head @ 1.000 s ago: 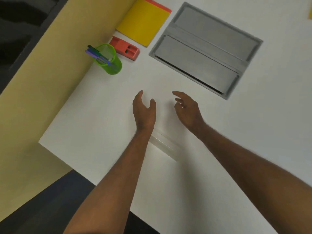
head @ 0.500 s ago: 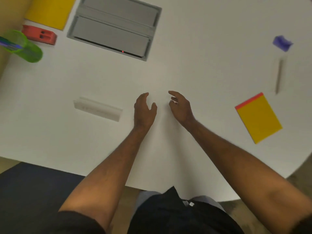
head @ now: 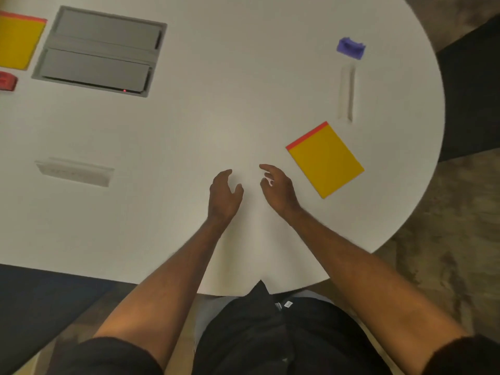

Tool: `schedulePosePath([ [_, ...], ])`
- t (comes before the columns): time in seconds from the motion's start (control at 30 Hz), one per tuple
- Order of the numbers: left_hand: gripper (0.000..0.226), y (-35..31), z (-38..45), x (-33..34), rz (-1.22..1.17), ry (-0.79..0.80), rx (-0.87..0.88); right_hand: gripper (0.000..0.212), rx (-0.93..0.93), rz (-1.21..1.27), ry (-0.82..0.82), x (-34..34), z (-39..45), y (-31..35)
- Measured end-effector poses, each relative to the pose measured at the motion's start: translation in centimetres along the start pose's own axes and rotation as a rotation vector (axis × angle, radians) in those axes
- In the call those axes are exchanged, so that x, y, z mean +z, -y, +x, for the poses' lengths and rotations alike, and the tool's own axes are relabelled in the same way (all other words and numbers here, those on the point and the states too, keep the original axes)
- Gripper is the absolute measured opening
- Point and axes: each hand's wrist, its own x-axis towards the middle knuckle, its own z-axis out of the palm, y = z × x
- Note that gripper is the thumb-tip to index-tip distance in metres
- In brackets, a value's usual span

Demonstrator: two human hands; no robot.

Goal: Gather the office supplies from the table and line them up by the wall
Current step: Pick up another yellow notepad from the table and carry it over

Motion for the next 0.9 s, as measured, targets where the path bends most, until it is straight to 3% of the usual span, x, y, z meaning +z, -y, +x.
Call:
schedulePosePath([
  [0.2,0.055,-4.9,-2.2,6.8,0.003,0.025,-0.011,0.041,0.033,-0.023,-0.026,-7.7,-1.8,-5.4],
  [0.6,0.058,-10.0,0.4,13.0,0.046,0.154,0.082,0.052,0.176,-0.111,-0.124,-18.9,-0.5,-11.5],
  [0.9,0.061,-11.5,3.3,17.5,0.02,0.11,-0.043,0.069,0.242,-0.129,-0.078,-23.1,5.0,-15.0],
])
